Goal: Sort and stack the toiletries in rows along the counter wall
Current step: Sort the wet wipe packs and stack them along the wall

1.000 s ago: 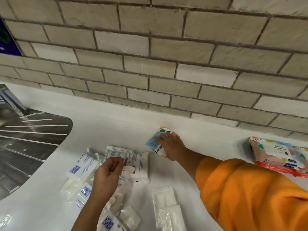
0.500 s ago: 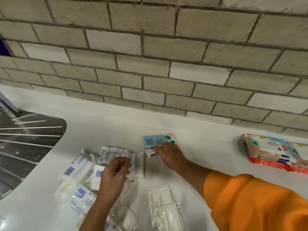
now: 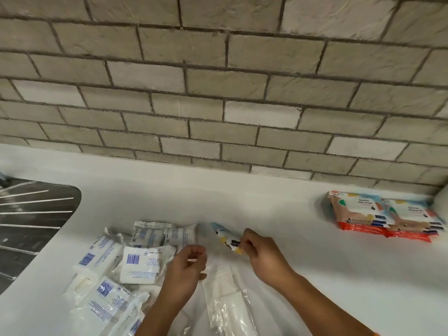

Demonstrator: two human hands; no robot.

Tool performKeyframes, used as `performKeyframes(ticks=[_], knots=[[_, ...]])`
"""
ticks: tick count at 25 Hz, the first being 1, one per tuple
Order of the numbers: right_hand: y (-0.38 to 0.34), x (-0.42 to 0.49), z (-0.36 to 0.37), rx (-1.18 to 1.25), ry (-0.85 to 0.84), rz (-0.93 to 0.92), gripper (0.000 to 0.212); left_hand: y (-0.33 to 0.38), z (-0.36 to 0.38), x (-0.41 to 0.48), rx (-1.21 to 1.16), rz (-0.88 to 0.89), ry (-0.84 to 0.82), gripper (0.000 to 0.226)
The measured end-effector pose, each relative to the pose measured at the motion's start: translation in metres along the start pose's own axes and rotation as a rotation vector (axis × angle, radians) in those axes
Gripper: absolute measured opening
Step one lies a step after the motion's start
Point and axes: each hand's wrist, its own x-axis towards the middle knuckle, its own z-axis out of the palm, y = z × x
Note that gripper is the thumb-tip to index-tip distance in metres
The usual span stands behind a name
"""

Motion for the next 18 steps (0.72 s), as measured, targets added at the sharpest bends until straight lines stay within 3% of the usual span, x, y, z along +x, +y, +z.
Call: performKeyframes(ticks=[4,8,10,14,18], knots=[[0.002,-0.056,-0.020,0.812,0.080,0.310,0.033,0.007,0.034,-0.011,-0.046,-0.079,-0.208,0.033],[0.012,-0.085,-0.038,1.350,0.141,0.486,0.018,0.018,0.078,-0.022,-0.132,-0.063,-0.350,0.018],[0.020,-0.097,-0.050,1.393,0.172,0.495,0.009,0.023,0.100,-0.025,-0.153,-0.050,-0.344,0.018],[0.037,-0.114,-0.085,1.276,0.157,0.477,0.042,0.040,0.141,-0.031,-0.143,-0.017,-0.341,0.021],[0.059,-0.125,-0.125,1.148,0.174,0.437,0.037,0.065,0.183,-0.040,-0.096,0.008,-0.441,0.020]])
